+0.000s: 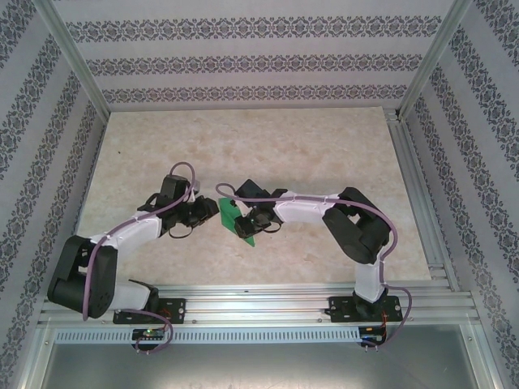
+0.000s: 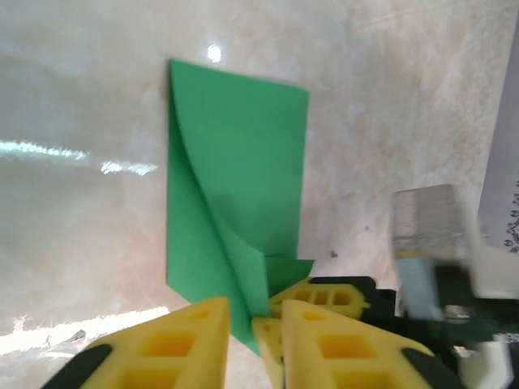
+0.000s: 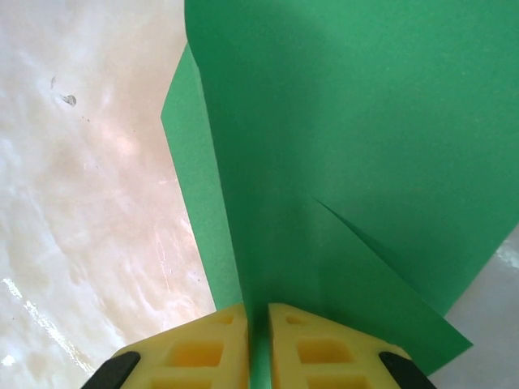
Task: Fold a paper plane with a square sheet of paper (fold left side to right side)
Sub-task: Fourth fold the wing at the center of the table.
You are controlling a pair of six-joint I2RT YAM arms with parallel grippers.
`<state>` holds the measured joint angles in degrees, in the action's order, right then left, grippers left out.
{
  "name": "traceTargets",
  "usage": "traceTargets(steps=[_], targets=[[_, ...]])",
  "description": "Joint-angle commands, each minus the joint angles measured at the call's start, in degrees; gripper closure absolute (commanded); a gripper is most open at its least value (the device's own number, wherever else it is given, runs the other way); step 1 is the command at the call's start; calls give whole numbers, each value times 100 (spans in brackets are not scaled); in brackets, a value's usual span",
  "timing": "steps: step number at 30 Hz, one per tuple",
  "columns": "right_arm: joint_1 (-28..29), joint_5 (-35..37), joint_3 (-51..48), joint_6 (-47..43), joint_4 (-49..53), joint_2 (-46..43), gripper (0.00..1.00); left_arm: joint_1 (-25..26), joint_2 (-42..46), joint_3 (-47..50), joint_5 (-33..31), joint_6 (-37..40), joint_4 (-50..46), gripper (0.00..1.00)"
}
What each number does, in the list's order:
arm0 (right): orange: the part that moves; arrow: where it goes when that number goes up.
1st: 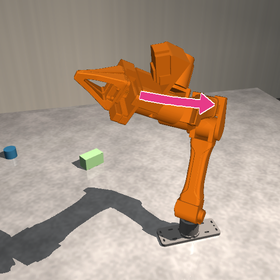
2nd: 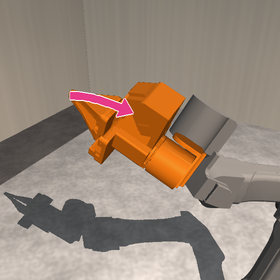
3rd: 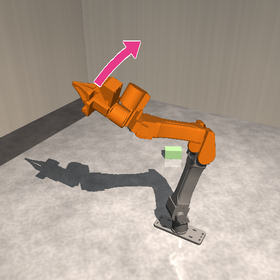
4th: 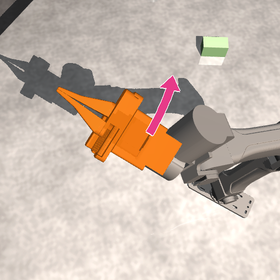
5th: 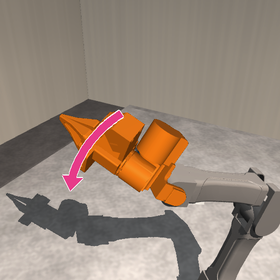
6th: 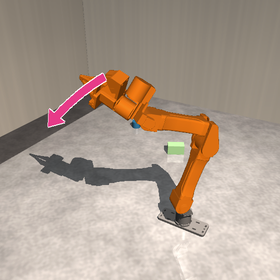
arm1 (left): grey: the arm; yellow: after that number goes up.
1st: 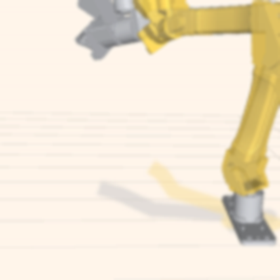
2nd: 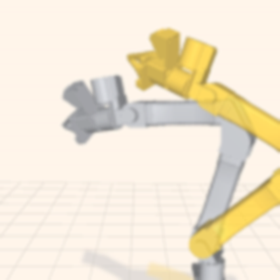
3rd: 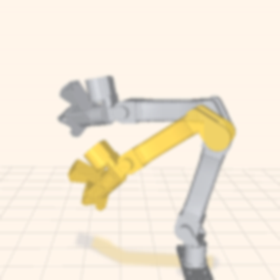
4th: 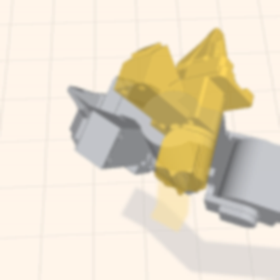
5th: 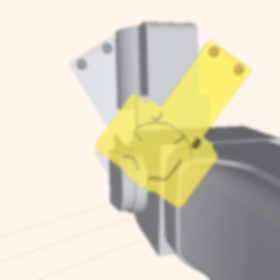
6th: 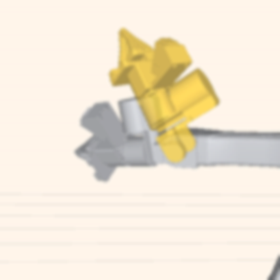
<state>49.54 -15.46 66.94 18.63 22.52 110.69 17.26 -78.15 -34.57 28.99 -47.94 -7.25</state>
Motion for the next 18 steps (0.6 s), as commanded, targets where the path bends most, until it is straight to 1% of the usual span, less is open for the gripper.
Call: traceTargets(steps=[1,3,9,18], targets=[[-75,-332,-191,219,-235,-92,87,9,-434,270,332,-217,677,86],[-102,-385,-252,264,-315,-102,87,107,-689,251,436,-324,954,90],[-141,-419,-291,302,-347,-101,87,384,-1293,60,433,-500,1385,93],[-146,-433,-298,315,-334,-96,87,444,-1533,40,300,-615,1626,94]])
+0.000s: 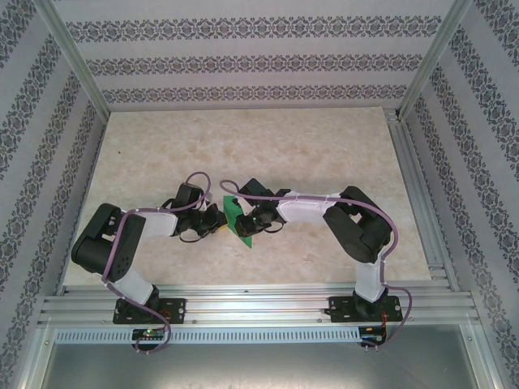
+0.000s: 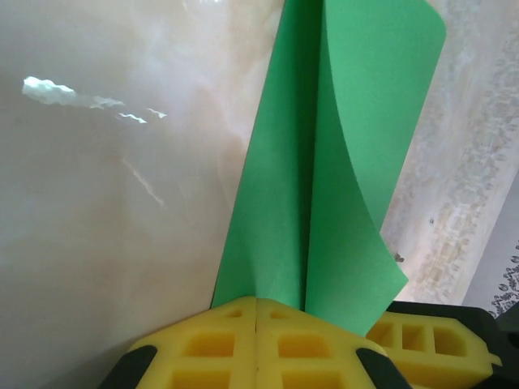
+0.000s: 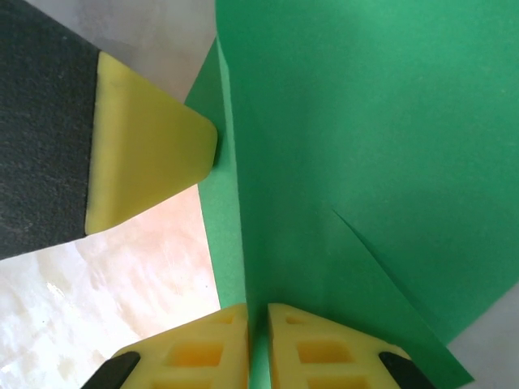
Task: Fold a paper plane with a square sheet of paper (fold left side to right side)
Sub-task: Fourth fold the wing at the center of the table.
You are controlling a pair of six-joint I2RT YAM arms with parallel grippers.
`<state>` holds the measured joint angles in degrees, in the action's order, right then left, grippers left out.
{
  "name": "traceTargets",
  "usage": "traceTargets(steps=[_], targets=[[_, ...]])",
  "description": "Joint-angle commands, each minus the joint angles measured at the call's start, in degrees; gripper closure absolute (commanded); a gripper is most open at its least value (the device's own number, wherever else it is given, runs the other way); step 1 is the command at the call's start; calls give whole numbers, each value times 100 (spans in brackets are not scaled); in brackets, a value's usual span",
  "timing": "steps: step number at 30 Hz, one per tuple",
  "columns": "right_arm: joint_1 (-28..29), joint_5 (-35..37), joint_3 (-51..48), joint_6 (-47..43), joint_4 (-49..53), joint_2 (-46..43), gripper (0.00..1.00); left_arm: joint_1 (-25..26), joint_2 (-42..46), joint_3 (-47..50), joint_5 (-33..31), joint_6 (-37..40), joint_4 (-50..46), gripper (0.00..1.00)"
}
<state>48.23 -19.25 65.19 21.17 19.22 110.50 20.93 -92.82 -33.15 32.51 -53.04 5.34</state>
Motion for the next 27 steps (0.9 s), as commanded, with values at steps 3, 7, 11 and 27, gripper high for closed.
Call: traceTargets(steps=[3,7,11,27], targets=[[-24,-48,-129,69,5,-58,87,83,34,-149,-5,-48,219,94],[-49,-70,-154,95,-20,-57,87,78,392,-231,-187,156,-305,94],[-65,-85,-156,115,-33,-48,87,80,494,-238,-217,170,-362,93],[-103,-228,-51,217,-57,-63,84,84,-365,-274,-228,154,4,97]])
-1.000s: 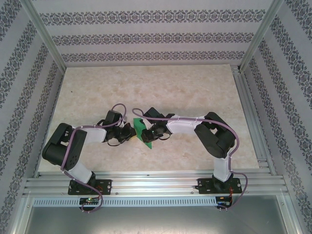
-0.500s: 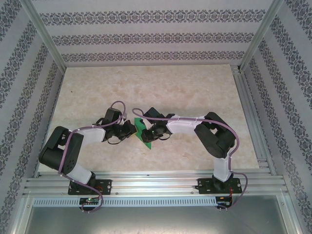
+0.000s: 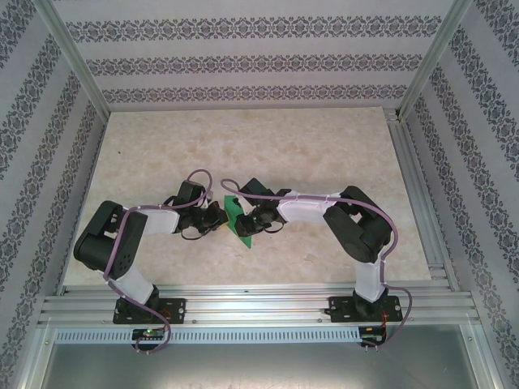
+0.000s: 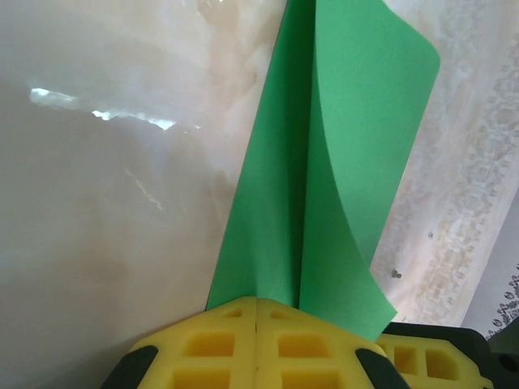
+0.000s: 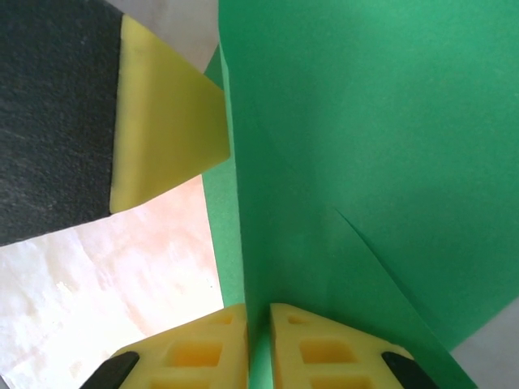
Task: Fold a paper plane with a square sheet of paper (fold left side to right side)
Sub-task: Fourth fold the wing at the center of the table.
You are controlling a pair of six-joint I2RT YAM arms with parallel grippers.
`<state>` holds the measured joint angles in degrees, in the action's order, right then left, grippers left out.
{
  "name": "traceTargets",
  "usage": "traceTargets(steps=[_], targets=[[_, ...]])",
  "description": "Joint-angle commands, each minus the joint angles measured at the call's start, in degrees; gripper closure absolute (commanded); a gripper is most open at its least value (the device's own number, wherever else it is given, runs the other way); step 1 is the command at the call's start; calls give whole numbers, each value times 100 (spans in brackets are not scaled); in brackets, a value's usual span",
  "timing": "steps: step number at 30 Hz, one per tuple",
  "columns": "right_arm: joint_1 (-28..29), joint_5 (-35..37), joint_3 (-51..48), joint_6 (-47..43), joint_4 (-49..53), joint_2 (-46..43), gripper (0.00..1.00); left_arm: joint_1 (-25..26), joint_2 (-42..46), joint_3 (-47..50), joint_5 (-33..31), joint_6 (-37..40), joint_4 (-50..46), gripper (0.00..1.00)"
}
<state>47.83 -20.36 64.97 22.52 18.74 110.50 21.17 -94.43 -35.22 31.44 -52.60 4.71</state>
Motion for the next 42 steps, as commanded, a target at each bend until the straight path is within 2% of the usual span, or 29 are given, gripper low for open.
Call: traceTargets(steps=[1,9,22,26,30,38,42], targets=[[-68,-109,6,85,16,-72,83,65,-228,-51,-144,137,50,97],[-151,124,345,-66,337,-99,74,66,-234,12,-284,302,-193,99],[-204,325,901,-341,752,145,70,72,-251,-39,-308,373,-300,100],[-220,205,897,-324,734,144,81,75,-243,-34,-330,387,-329,100],[-291,-223,676,-275,456,2,89,76,-268,-36,-352,408,-334,100],[-512,-1298,389,-126,-222,-86,91,77,-331,-3,-376,413,-293,100],[-506,-1503,409,-125,-294,39,91,73,-313,27,-393,416,-294,100]])
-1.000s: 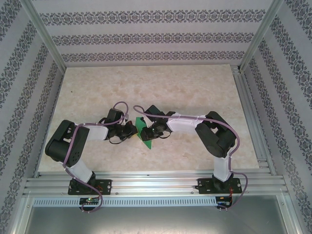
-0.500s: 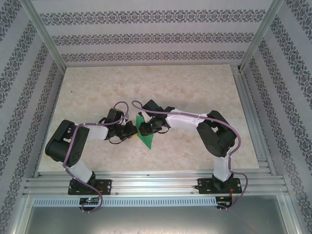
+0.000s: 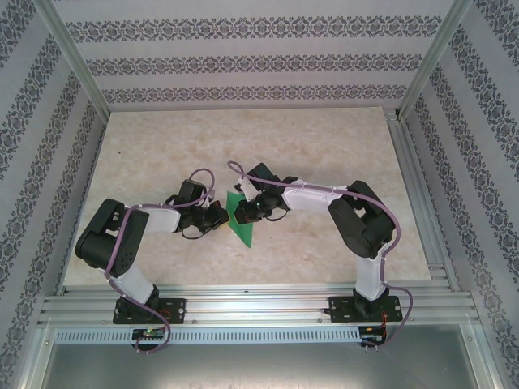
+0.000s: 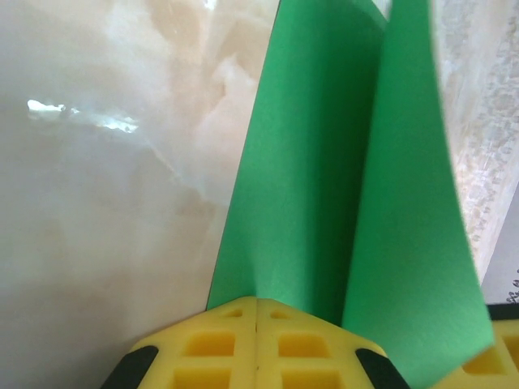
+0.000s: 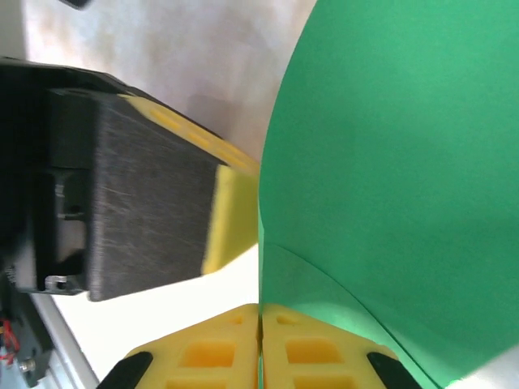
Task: Fold a paper plane with a square sheet of paper (fold left side to right side)
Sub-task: Fourth fold the wing at the center of the table.
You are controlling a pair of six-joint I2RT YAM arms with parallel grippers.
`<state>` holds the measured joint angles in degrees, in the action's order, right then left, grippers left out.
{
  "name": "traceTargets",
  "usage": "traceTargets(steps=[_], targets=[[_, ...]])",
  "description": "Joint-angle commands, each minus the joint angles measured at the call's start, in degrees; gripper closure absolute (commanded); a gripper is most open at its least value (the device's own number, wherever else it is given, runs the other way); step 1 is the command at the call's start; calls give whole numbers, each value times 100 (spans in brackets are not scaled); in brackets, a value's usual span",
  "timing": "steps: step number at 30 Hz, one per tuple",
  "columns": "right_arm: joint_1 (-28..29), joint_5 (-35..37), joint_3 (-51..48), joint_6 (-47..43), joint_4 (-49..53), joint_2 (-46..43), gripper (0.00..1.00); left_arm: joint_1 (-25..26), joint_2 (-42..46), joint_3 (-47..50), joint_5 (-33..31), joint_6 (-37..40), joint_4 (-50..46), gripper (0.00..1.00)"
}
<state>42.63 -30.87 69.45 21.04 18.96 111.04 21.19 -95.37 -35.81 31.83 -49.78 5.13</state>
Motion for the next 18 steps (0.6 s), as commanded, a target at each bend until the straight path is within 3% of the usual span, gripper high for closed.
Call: traceTargets(steps=[1,18], targets=[[8,-446,-37,4,-291,11,91,71,-219,95,-428,131,-331,100],[-491,-880,-449,-139,-597,71,91,71,-315,90,-544,186,-424,100]])
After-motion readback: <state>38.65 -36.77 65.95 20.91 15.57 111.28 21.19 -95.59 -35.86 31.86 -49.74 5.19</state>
